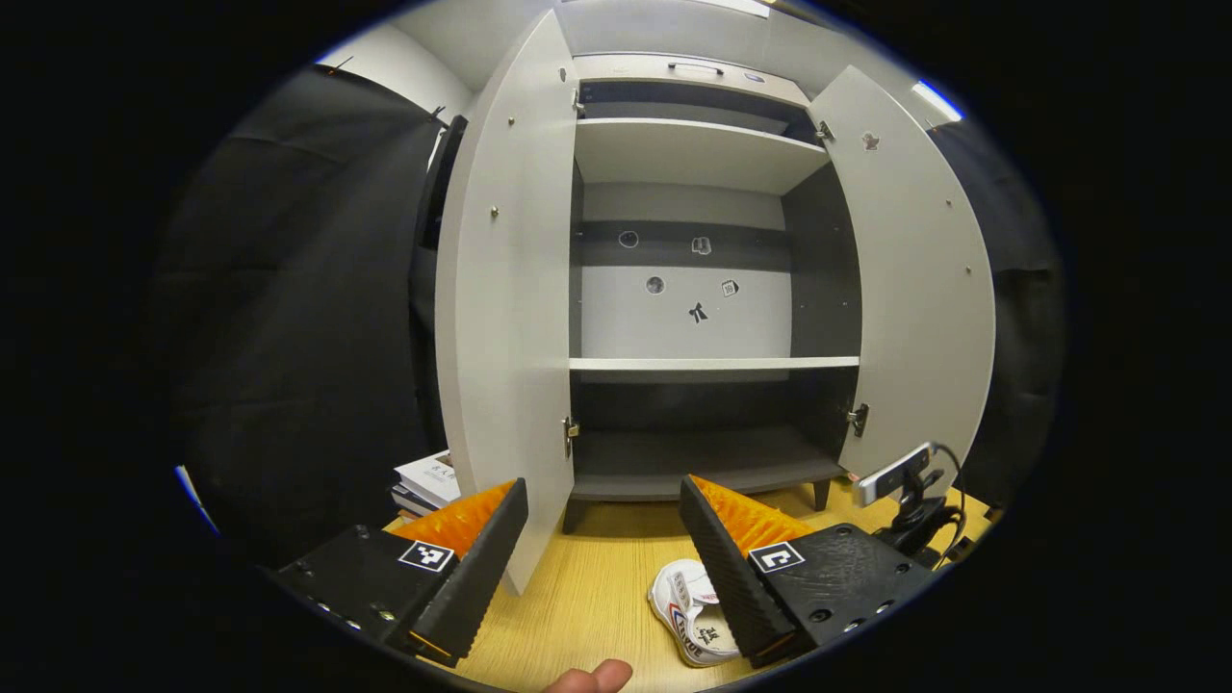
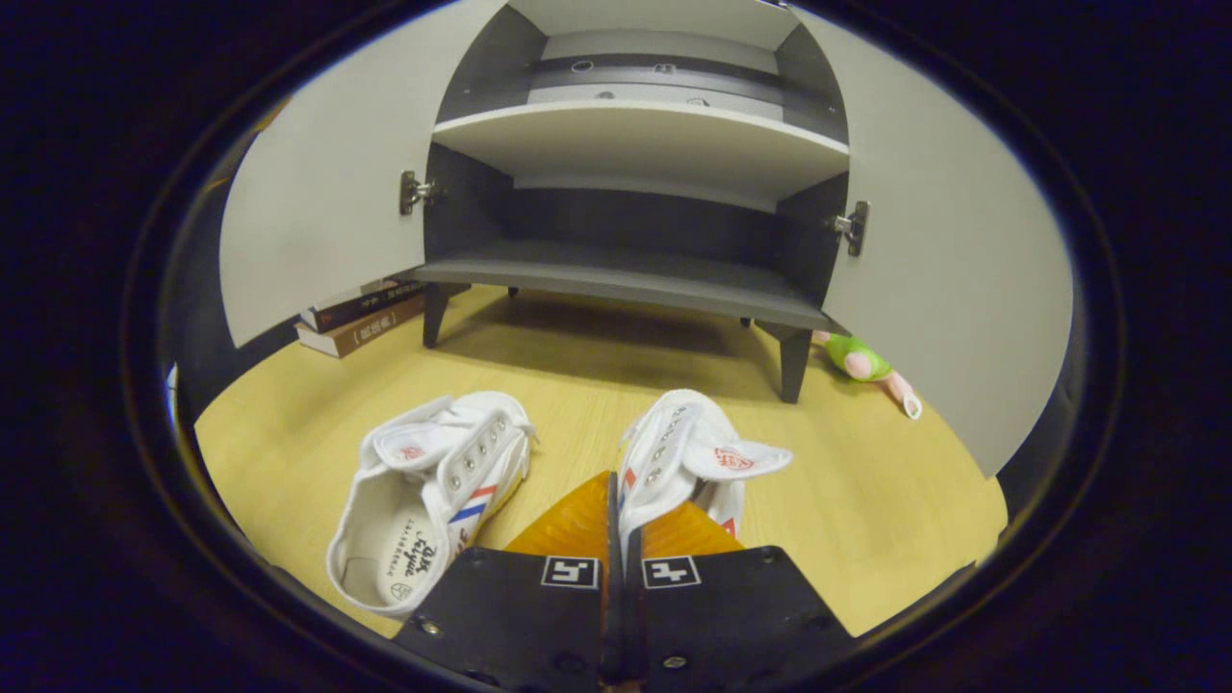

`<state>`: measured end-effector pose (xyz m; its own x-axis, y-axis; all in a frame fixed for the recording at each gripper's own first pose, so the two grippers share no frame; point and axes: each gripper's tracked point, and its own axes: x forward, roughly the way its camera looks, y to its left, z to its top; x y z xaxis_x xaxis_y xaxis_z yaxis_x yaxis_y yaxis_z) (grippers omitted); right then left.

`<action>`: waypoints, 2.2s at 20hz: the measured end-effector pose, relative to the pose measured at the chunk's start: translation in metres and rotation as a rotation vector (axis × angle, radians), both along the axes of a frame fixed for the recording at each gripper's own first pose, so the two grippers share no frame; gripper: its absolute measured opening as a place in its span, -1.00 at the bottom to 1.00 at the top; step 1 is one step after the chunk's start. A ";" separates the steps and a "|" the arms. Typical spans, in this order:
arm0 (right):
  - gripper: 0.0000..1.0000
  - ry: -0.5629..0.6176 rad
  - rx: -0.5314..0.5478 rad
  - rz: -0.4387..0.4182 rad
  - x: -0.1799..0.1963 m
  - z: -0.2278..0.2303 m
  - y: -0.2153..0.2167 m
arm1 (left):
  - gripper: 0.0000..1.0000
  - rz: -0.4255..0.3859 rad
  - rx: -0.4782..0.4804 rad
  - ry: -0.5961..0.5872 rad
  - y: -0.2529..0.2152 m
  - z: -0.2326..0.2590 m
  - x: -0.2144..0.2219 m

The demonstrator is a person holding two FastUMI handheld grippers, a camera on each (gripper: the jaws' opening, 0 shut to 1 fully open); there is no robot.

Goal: Grab one shoe with the right hand and put it into the shoe cabinet, grab the other shoe with the left hand and put it into the shoe cabinet; then close the right door with the right hand and the left door with the left hand.

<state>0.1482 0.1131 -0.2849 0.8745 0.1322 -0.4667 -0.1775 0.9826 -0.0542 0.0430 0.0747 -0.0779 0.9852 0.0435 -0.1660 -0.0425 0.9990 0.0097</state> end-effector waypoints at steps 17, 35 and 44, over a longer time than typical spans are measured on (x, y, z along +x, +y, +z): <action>-0.94 -0.246 0.011 0.106 0.141 0.299 0.006 | 0.90 -0.049 -0.017 -0.102 -0.039 0.023 0.007; -0.79 0.106 -0.207 0.051 0.302 0.281 -0.003 | 0.90 0.011 0.010 -0.079 -0.011 0.015 0.020; 0.09 -0.005 -0.139 0.046 0.264 0.319 0.004 | 0.90 -0.013 0.009 -0.073 -0.016 0.010 0.025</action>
